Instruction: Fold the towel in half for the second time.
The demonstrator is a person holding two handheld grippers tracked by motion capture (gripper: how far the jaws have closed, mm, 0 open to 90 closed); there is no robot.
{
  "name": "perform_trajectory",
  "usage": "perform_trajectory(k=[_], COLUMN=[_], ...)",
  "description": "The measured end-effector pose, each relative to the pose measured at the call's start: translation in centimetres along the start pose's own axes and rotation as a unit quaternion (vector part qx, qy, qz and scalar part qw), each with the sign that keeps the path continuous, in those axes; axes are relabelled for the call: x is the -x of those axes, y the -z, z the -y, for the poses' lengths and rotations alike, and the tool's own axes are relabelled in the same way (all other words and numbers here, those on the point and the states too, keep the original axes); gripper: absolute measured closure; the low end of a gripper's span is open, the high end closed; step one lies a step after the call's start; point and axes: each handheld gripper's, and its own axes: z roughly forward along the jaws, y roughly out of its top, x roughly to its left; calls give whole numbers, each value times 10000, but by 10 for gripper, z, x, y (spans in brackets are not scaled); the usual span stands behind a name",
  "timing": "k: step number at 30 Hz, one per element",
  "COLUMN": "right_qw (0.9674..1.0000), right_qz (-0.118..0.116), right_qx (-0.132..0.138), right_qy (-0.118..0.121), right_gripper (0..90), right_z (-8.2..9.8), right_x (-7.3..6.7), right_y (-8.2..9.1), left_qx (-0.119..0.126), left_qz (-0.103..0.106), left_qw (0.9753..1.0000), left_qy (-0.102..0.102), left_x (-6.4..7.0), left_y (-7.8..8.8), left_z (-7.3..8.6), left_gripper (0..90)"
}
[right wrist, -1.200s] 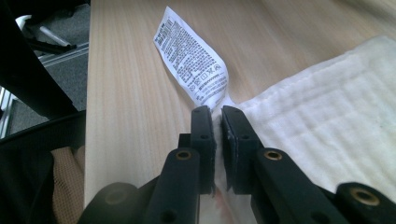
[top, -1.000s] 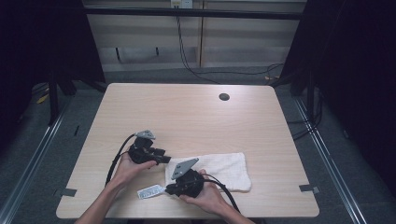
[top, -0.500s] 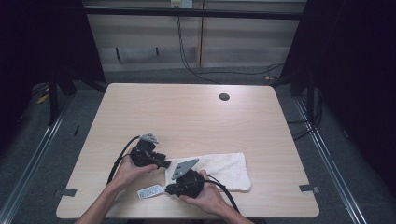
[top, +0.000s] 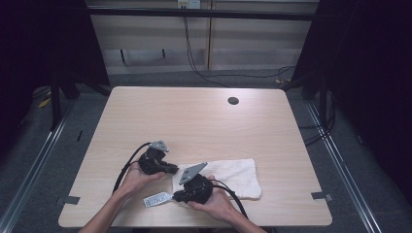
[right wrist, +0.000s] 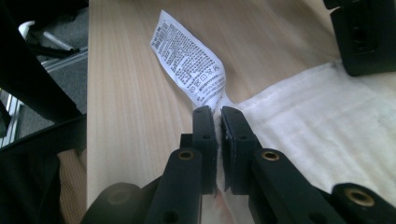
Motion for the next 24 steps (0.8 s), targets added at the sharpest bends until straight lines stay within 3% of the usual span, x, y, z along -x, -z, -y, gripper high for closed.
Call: perform_trajectory(k=[7,11,14,21,24], right_qw=[9999,9997,9996,9992,9989], right_qz=[-12,-47,-37,-5,-25], right_qx=[81,151,251,366,440], right_qy=[-82,-159,-131,-182,-188], right_gripper=[853,853,853,853,852], right_z=[-1,-3,-6,-9,-11], right_x=[3,2,3,2,1], right_y=[3,7,12,19,22], left_qx=[101,148,331,442,593], left_qz=[62,92,282,325,414], left_qw=[9997,9997,9985,9981,9966], left_qy=[197,165,332,282,396], left_x=[-4,-5,-12,-10,-9], left_y=[4,7,10,16,15], left_z=[-1,-1,-3,-9,-10], left_gripper=[866,867,867,868,868])
